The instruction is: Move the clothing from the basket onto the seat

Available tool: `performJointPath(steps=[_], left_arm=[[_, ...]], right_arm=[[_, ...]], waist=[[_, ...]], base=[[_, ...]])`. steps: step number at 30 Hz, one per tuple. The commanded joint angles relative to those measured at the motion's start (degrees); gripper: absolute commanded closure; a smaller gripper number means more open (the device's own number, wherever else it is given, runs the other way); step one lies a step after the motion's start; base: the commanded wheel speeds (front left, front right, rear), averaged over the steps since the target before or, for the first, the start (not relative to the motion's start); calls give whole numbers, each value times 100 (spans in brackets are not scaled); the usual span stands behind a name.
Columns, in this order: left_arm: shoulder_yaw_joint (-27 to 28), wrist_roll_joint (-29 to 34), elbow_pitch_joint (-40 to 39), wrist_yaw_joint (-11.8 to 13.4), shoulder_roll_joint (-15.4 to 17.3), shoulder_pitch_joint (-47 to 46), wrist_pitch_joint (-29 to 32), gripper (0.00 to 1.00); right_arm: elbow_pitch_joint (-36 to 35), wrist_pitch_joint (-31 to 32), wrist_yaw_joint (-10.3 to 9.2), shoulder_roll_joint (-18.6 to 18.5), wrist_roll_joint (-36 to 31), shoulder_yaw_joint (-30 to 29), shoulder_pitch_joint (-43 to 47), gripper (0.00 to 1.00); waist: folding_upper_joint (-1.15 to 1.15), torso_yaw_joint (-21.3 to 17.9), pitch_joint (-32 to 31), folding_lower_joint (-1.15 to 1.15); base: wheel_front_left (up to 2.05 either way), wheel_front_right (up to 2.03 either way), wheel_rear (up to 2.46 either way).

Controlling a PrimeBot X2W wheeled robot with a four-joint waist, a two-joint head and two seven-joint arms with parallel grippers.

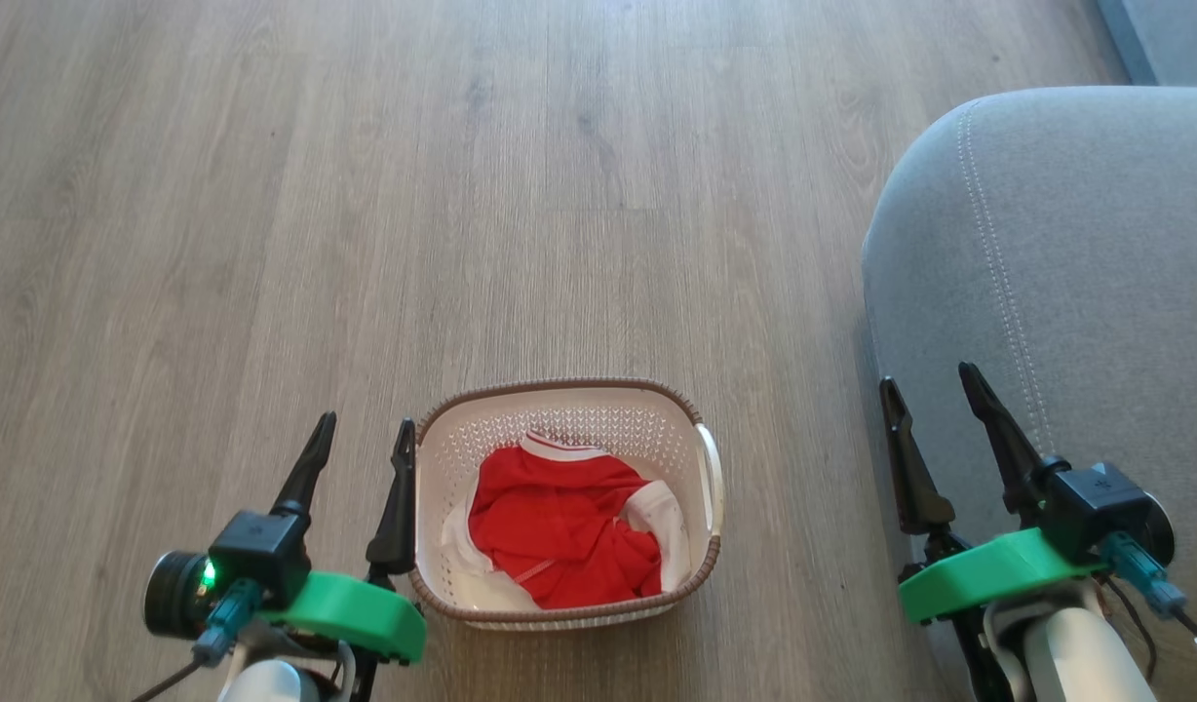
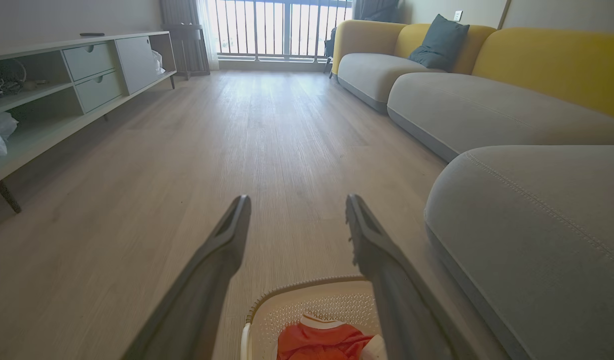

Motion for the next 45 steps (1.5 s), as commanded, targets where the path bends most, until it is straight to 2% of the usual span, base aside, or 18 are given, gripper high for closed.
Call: performJointPath(steps=[1,45], left_arm=[[146,-21,-148,30,0,-209,-28,0],[83,-71,-30,-184,-1,-388,-28,0]], right_arm=[[-196,-53,-2,34,-41,100,-81,0],[-214,-53,-2,76,-86,-130,-288,0]], waist=[[0,1,8,0],[0,-100,400,0]], base=[[0,0,0],[0,0,0]])
